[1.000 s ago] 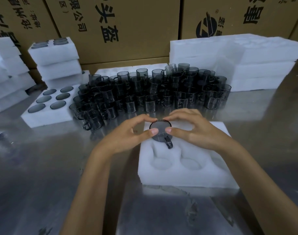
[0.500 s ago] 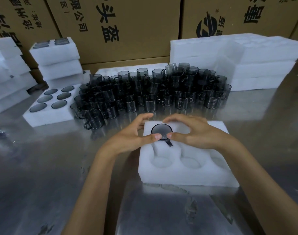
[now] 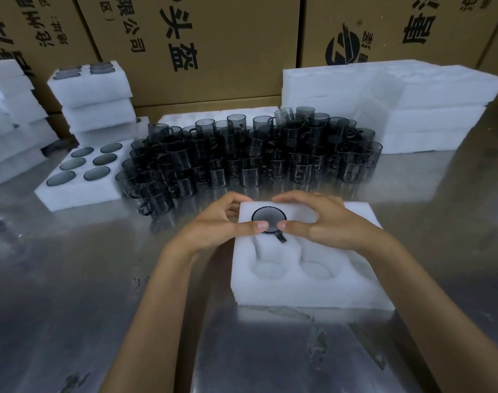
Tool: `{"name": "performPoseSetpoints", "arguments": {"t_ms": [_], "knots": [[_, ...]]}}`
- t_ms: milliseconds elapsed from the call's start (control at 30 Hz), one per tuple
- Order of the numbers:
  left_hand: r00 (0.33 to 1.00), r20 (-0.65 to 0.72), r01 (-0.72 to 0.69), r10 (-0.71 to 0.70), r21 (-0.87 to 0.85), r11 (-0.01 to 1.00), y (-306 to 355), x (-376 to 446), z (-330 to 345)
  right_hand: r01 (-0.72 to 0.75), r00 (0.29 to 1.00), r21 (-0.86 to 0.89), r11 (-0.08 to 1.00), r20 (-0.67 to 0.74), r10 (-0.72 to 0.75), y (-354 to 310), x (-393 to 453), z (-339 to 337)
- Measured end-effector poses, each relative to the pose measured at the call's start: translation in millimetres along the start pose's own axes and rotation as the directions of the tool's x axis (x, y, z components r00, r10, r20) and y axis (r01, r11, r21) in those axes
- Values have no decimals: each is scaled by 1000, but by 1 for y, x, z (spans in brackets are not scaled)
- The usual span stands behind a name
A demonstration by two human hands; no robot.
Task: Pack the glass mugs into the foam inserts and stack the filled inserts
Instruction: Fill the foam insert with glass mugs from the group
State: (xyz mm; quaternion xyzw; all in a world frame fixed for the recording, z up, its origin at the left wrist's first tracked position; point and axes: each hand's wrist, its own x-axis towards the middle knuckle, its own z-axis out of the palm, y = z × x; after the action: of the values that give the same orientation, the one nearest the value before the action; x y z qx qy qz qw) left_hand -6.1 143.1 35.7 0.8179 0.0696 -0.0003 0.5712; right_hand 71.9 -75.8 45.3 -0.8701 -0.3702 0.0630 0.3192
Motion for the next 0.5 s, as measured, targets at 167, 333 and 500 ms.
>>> {"name": "performPoseSetpoints", "arguments": {"t_ms": [167,333,500], "knots": [[1000,12,-2,3,-66,998,-7,2,-4,-54,998,59,997,39,52,-3,2,0],[964,-253,-3,-77,-300,954,-26,11,-5,-149,985,350,925,-28,169,-12,41,-12],[888,-443,-75,-127,-411,909,-36,25,-10,-186,982,122,975,-2,187,-19,109,-4]]}}
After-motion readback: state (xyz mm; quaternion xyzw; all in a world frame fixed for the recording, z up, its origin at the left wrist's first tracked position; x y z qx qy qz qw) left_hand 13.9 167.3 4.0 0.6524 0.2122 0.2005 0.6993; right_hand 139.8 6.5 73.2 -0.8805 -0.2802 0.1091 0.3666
